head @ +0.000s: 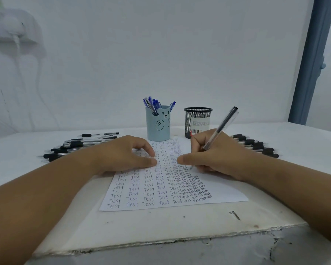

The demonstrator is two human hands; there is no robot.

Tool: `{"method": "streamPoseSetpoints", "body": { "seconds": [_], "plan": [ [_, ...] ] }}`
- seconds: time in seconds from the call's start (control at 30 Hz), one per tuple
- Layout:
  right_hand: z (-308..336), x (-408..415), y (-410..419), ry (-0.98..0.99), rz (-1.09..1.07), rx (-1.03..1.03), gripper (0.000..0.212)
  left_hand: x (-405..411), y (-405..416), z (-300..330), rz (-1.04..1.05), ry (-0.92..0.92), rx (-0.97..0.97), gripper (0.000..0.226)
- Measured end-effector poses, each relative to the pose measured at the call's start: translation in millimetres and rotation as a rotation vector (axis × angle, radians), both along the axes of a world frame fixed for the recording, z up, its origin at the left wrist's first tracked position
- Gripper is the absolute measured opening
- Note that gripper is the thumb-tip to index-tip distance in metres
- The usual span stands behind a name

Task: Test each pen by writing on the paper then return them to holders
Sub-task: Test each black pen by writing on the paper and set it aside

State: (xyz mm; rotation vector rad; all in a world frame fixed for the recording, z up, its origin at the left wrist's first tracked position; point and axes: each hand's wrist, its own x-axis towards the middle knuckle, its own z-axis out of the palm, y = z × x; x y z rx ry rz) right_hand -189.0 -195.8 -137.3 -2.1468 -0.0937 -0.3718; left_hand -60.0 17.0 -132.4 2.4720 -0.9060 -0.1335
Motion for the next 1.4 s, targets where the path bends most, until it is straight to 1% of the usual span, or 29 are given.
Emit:
{"method": "streamPoseSetpoints", "body": {
  "seconds": [0.1,0.53,0.8,0.93,1.13,1.4],
  "plan": [
    [-2.6,3.1,-2.7,-0.002,-0.033,-0.083,0.044,2.8,1.2,-1.2,-0.003,0.002,-0.001,0.026],
    [-3.3,4.5,-5.2,0.025,0.004,-0.096,0.041,3.1,1.4,-1.4,0.004,0.014,0.01,0.026],
    [-3.8,4.2,-3.5,-0.008,-0.01,-0.188,0.04,1.8,1.1,-1.2,-0.004,0.009,0.014,0.025],
    [-3.2,3.9,-3.5,0.025,0.003,-0.168,0.038,2.9,1.8,-1.0,-0.009,0.004,0.021,0.024],
    [-4.2,4.5,-5.2,0.009,-0.013,-0.131,0.041,3.6,2.4,-1.8,-0.015,0.007,0.02,0.024],
    [-3.6,3.3,-3.3,0.018,-0.011,-0.192,0.037,4.4,2.1,-2.2,-0.021,0.007,0.019,0.024]
  ]
}}
